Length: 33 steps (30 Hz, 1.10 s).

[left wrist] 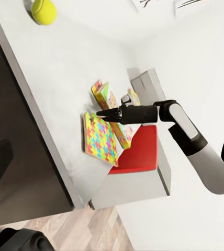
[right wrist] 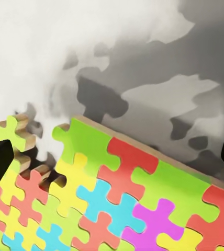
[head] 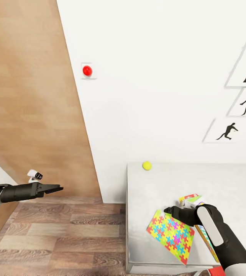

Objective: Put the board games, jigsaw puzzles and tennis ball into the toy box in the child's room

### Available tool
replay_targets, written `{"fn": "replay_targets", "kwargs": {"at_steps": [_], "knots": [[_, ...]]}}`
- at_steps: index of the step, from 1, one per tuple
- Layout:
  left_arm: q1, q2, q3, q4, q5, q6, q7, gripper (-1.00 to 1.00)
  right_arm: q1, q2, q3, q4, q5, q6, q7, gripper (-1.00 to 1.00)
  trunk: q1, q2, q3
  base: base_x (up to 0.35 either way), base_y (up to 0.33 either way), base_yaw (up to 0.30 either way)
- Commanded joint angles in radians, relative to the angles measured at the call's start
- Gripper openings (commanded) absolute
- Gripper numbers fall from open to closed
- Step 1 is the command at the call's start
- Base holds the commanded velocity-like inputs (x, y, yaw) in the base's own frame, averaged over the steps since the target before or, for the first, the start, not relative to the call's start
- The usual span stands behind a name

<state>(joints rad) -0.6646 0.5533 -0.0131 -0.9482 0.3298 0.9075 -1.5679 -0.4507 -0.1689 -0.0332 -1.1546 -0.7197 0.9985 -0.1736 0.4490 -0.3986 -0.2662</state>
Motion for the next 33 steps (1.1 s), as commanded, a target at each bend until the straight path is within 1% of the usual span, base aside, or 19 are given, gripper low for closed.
{"fn": "replay_targets", "kwargs": {"at_steps": [1,6,12,19,26,33], "knots": [[-0.001,0.000,-0.002,0.000,0.002,0.010,-0.003,1.00,0.000,0.000,-0.001,0.019,-0.016,0.002,-0.011,1.00,0.001,-0.001,-0.004,0.000,0.000,0.000],[-0.001,-0.001,-0.002,0.000,0.002,0.010,-0.003,1.00,0.000,0.000,-0.001,0.019,-0.016,0.002,-0.011,1.00,0.001,-0.001,-0.010,0.000,0.000,0.000],[-0.001,-0.002,-0.002,0.000,0.002,0.010,-0.003,1.00,0.000,0.000,-0.001,0.019,-0.015,0.002,-0.010,1.00,0.001,-0.001,-0.012,0.000,0.011,0.000],[-0.001,-0.003,-0.002,0.000,0.001,0.011,-0.003,1.00,0.000,0.000,-0.001,0.018,-0.015,0.002,-0.010,1.00,0.001,-0.001,-0.012,0.000,0.159,0.000],[-0.001,-0.003,-0.001,0.000,0.000,0.010,-0.003,1.00,0.000,0.000,-0.001,0.018,-0.015,0.002,-0.010,1.00,0.001,-0.001,-0.012,0.000,0.082,0.000],[-0.001,-0.001,-0.001,0.000,0.001,0.010,-0.003,1.00,0.000,0.000,-0.001,0.018,-0.015,0.002,-0.010,1.00,0.001,-0.001,-0.012,-0.005,0.186,0.000]]}}
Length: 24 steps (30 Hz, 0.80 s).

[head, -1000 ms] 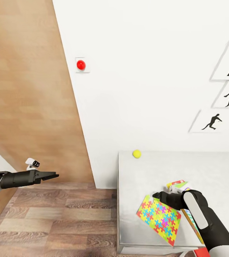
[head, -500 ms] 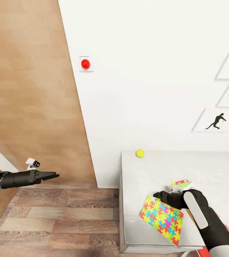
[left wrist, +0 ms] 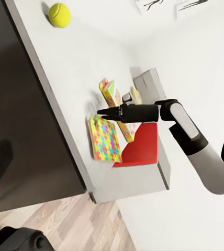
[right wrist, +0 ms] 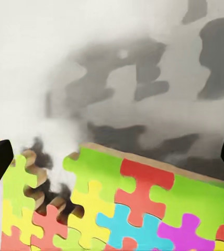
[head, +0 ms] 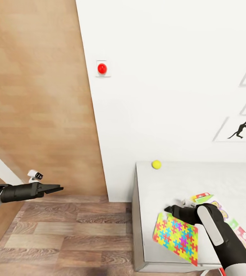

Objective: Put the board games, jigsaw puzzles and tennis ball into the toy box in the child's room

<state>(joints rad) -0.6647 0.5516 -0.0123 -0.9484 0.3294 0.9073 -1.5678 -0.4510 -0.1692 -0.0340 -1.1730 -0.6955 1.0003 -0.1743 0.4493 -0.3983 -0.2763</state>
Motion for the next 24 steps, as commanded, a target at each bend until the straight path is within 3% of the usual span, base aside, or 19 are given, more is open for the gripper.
{"fn": "replay_targets", "kwargs": {"at_steps": [1,12,24], "knots": [[-0.001,0.001,-0.002,0.000,0.002,0.010,-0.003,1.00,0.000,0.000,0.000,0.036,-0.040,0.000,-0.010,1.00,0.001,-0.002,-0.002,-0.064,0.179,0.000],[-0.001,0.003,-0.001,0.000,0.002,0.010,-0.003,1.00,0.000,0.000,0.000,0.036,-0.041,0.000,-0.010,1.00,0.001,-0.002,-0.002,-0.160,0.062,0.000],[-0.001,0.003,-0.001,0.000,0.002,0.011,-0.003,1.00,0.000,0.000,0.000,0.036,-0.040,0.000,-0.010,1.00,0.001,-0.002,-0.002,-0.042,0.084,0.000]]}}
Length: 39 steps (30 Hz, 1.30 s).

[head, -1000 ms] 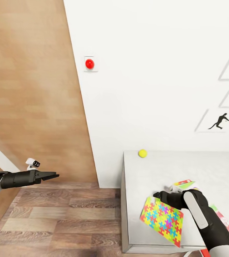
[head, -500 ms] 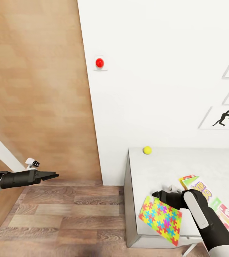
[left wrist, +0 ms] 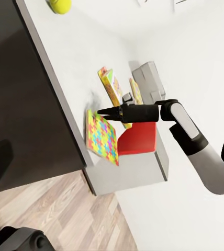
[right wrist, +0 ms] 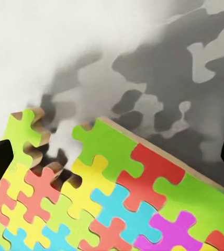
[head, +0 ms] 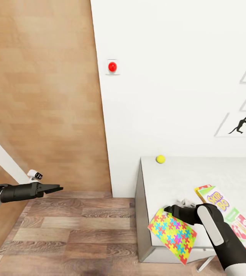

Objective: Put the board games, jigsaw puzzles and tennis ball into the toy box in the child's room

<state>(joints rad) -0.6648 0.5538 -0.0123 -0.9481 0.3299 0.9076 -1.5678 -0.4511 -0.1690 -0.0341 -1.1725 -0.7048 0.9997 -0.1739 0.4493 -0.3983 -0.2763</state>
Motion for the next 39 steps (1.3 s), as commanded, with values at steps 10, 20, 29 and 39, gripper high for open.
{"fn": "replay_targets", "kwargs": {"at_steps": [10,20,29,39], "knots": [[-0.001,0.000,-0.001,0.000,0.001,0.011,-0.003,1.00,0.000,0.000,0.000,0.036,-0.031,0.000,-0.010,1.00,0.001,-0.002,-0.002,-0.002,0.056,0.000],[-0.001,0.000,-0.002,0.000,0.001,0.011,-0.003,1.00,0.000,0.000,0.000,0.036,-0.031,0.000,-0.010,1.00,0.001,-0.002,-0.002,0.000,0.058,0.000],[-0.001,-0.001,-0.003,0.000,0.003,0.011,-0.003,1.00,0.000,0.000,0.000,0.036,-0.030,0.000,-0.010,1.00,0.001,-0.002,-0.002,0.000,0.051,0.000],[-0.001,-0.002,-0.002,0.000,0.003,0.011,-0.003,1.00,0.000,0.000,0.000,0.036,-0.030,0.000,-0.010,1.00,0.001,-0.002,-0.002,0.000,0.051,0.000]]}}
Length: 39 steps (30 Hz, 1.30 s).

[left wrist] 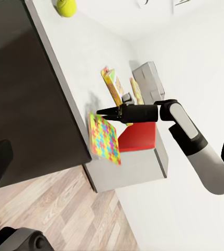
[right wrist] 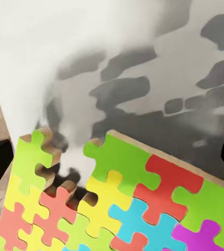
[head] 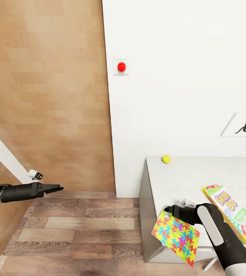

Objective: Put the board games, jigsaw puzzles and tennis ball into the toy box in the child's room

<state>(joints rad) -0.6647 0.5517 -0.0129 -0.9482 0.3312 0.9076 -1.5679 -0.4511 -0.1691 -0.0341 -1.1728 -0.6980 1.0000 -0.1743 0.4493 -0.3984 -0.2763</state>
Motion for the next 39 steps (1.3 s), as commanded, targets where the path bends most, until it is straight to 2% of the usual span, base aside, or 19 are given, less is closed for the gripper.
{"fn": "replay_targets", "kwargs": {"at_steps": [1,15,39], "knots": [[-0.001,0.000,-0.001,0.000,0.002,0.011,-0.003,1.00,0.000,0.000,0.000,0.036,-0.037,0.000,-0.010,1.00,0.001,-0.002,-0.002,0.000,0.111,0.000],[-0.001,0.002,-0.001,0.000,0.002,0.011,-0.003,1.00,0.000,0.000,-0.004,0.030,-0.039,-0.014,-0.014,1.00,0.001,-0.002,0.010,0.000,0.016,-0.053],[-0.001,0.003,-0.001,0.000,0.003,0.010,-0.003,1.00,-0.001,0.002,-0.095,-0.005,-0.041,-0.030,-0.014,1.00,0.001,-0.002,0.047,0.000,0.000,-0.145]]}}
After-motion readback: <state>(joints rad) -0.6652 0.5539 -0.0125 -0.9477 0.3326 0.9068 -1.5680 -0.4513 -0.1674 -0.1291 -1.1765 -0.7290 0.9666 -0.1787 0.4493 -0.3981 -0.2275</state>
